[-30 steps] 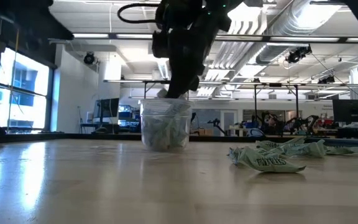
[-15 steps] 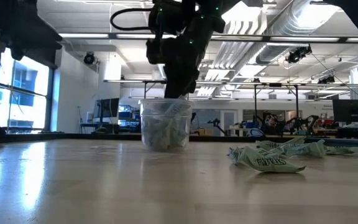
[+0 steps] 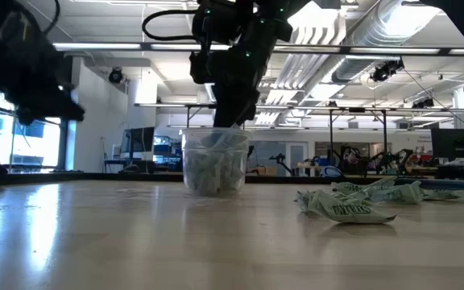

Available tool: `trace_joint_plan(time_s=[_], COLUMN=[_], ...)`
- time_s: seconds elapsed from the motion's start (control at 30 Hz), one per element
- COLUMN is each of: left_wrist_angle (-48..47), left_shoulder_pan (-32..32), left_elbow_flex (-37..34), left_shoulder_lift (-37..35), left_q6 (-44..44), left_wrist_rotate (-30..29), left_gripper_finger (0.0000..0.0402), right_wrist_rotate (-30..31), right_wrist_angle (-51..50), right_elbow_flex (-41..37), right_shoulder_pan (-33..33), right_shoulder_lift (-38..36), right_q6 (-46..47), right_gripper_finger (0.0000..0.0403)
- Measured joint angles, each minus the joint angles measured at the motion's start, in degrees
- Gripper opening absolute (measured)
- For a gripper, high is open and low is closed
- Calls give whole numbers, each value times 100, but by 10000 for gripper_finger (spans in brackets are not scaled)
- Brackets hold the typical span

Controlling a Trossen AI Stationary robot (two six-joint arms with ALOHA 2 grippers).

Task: Pick and place Stevia / Truvia into bins
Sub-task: Put the white stevia packet into the transparent container

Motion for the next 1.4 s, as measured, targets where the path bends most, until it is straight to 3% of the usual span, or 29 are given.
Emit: trace_joint_plan(time_s=[0.13, 0.37, 0.67, 0.97, 1.27, 1.4], left_wrist_angle=[-479, -636, -897, -848, 1593, 3881], left_shoulder_pan=[11, -2, -2, 53, 555, 909], left_elbow_flex=[-96, -183, -181, -193, -264, -996], left_shoulder_lift=[-10, 14, 166, 6, 1, 0], left_q6=[-14, -17, -16, -17, -20, -20], left_wrist_rotate=[600, 1534, 1669, 1804, 2413, 2414], left_gripper_finger=[156, 156, 156, 156, 156, 156], right_wrist_rotate=[-89, 879, 948, 1169, 1145, 1094], right_wrist_angle=[15, -72, -1462, -1363, -1306, -1375], right_elbow_flex=[-11, -4, -12, -98, -173, -173], right_shoulder_pan=[19, 127, 295, 534, 612, 647], right_shoulder_lift=[-191, -887, -1174, -1174, -1174, -1174], right_q6=[-193, -422, -377, -116, 5, 47], right_gripper_finger=[100, 123, 136, 136, 136, 136])
